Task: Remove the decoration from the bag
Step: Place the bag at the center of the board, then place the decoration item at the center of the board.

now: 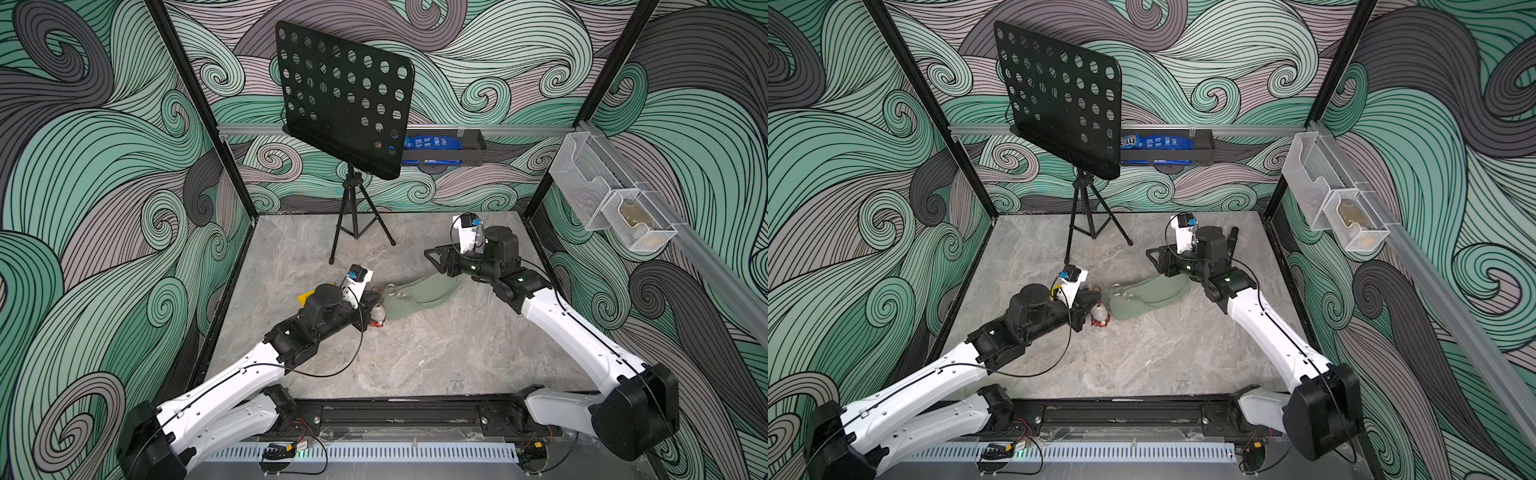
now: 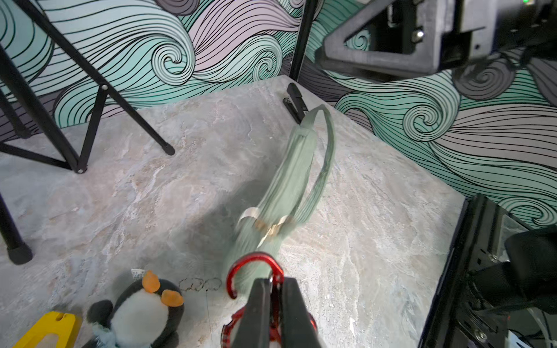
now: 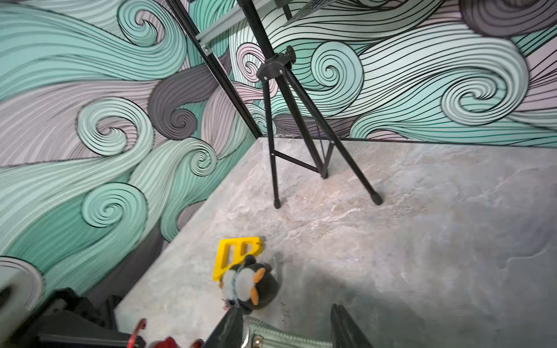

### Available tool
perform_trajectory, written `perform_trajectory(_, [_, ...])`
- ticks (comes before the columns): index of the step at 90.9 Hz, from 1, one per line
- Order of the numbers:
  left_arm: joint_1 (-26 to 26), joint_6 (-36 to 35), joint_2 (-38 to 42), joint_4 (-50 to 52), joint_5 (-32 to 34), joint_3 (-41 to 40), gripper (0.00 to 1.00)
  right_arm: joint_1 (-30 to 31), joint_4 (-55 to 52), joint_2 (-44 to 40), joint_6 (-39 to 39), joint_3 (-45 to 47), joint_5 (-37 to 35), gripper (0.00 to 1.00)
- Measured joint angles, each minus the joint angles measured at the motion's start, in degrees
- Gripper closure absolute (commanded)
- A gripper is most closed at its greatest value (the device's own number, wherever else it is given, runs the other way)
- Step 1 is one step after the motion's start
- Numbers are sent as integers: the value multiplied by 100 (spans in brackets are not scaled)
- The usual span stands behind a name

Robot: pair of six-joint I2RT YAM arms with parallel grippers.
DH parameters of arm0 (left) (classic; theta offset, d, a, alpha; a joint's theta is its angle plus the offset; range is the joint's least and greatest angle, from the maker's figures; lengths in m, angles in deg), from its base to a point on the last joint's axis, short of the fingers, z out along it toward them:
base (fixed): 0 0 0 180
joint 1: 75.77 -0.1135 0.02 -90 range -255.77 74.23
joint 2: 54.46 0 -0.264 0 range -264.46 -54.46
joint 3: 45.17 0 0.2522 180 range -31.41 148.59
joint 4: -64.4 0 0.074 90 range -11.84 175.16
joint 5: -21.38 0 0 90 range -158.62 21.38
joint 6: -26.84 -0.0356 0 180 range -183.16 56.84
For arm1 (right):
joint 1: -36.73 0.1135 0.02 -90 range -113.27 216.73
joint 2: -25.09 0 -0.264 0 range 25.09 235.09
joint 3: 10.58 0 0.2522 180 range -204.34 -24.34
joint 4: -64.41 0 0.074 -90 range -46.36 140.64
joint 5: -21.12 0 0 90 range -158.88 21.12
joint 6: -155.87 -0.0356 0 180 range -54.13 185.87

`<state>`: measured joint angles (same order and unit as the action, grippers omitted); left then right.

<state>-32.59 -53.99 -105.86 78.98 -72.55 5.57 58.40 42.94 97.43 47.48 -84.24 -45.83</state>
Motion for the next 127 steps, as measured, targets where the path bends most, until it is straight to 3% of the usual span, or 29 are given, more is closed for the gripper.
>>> perform_trajectory(13, [0, -269, 153, -439, -404, -256, 91, 186, -221, 149, -70, -278, 785, 55])
perform_trajectory(32, [0, -730, 127, -920, -817, -514, 90, 1062, -649, 374, -173, -485, 1456, 62])
perform_trajectory(49, [0, -1056, -81, -1141, -997, -518, 90, 1528, -868, 374, -313, -466, 1504, 62])
perform_trajectory(79, [0, -1239, -138, -1248, -1134, -518, 90, 1602, -973, 553, -391, -398, 1351, 64])
perform_trajectory(127, [-20, -1294, -140, -1185, -1152, -575, 87, 1694, -1014, 822, -516, -433, 1394, 100])
